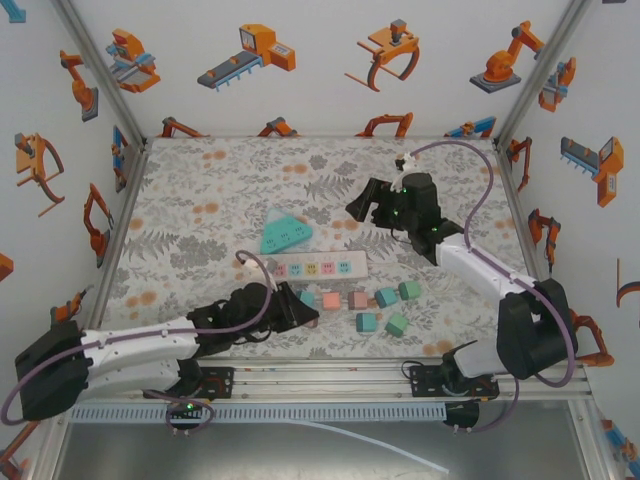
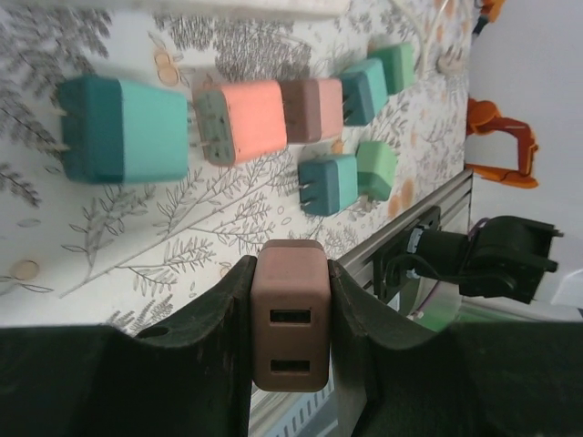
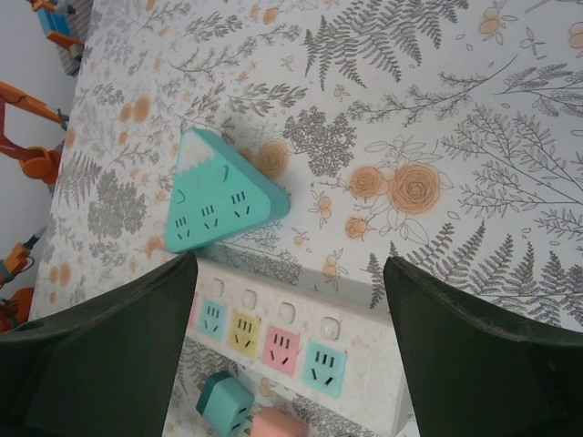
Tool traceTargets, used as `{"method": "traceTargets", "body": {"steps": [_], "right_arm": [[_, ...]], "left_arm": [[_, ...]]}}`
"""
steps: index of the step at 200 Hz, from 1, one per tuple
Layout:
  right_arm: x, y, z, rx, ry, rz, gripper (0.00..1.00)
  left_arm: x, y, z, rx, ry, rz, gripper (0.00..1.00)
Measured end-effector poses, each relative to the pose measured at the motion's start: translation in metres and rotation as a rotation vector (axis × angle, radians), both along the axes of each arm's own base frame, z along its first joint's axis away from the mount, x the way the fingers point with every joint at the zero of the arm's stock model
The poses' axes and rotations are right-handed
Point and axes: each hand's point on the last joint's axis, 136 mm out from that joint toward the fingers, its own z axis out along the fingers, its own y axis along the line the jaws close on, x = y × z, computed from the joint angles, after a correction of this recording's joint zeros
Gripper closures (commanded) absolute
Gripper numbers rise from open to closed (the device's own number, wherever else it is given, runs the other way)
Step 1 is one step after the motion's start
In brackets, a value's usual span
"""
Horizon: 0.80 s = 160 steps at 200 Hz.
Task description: Pull the plug off the socket
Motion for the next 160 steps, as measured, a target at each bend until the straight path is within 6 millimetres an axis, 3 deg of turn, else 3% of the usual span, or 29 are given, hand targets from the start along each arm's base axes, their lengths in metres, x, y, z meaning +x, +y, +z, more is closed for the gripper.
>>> {"method": "traceTargets", "body": {"steps": [22,53,109,160], "right_arm": [[-0.002,0.002,0.001,0.014,0.006,0.027,0.25],[-0.007,0.005,0.003,0.027,0.011,0.058,0.25],[-0.027,-0.006,0.023,0.033,-0.039,0.063,0.24],[-0.034,-0.011,0.014,0.020,-0.028,0.050,0.24]], "left_arm": [[-0.010,-0.016,-0.023,0.027,0.021,0.016,0.91],[-0.001,-0.027,-0.056,0.046,0.029,0.090,0.90],[0.017,-0.042,-0.057,-0.098,0.029,0.202,0.67],[0.017,-0.033,-0.044,-0.088,0.031,0.235,0.47]]}}
